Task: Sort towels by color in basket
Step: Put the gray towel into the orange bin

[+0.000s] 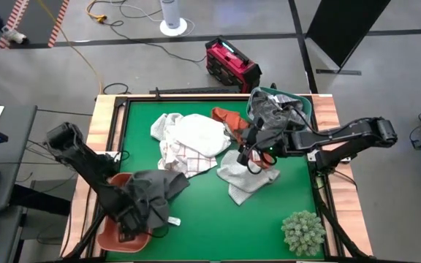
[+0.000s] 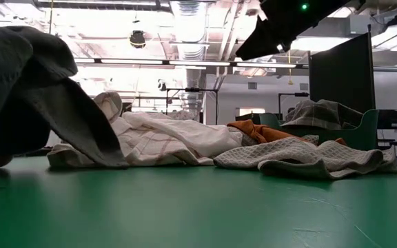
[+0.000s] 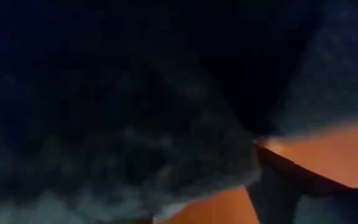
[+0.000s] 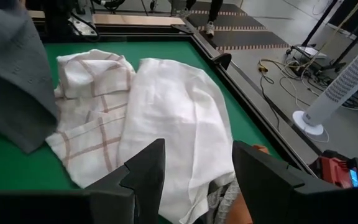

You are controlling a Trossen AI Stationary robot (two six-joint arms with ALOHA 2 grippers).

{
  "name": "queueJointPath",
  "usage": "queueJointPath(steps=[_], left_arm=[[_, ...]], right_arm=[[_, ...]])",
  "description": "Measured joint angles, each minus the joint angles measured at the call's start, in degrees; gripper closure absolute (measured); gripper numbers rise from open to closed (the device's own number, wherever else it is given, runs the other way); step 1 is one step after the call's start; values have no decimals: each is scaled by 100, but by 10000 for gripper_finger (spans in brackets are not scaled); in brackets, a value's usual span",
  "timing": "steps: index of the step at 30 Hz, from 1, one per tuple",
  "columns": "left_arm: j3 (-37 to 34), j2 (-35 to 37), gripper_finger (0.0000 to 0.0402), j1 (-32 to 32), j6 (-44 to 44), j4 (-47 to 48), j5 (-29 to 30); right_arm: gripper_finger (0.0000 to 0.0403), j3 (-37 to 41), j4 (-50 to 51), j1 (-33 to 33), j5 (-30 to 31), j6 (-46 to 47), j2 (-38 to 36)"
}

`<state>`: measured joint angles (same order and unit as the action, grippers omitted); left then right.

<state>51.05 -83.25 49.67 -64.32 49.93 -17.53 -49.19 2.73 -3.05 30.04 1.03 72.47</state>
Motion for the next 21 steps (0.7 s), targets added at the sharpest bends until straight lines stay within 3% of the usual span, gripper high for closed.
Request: queueJointPath(steps=[3, 9, 16, 21], left_arm=[[0, 514, 169, -45, -477, 48, -237], [0, 1678, 169, -46, -1370, -48, -139], [7, 2690, 171, -401, -1270, -56, 2112], [187, 2489, 174, -1111, 198, -18, 2581]], right_arm=[[186, 0, 1, 57, 0, -1, 0], [186, 0, -14, 63, -3, -19, 0], [186, 0, -105, 63, -12, 2, 0], [186, 0, -110, 43, -20, 51, 0]])
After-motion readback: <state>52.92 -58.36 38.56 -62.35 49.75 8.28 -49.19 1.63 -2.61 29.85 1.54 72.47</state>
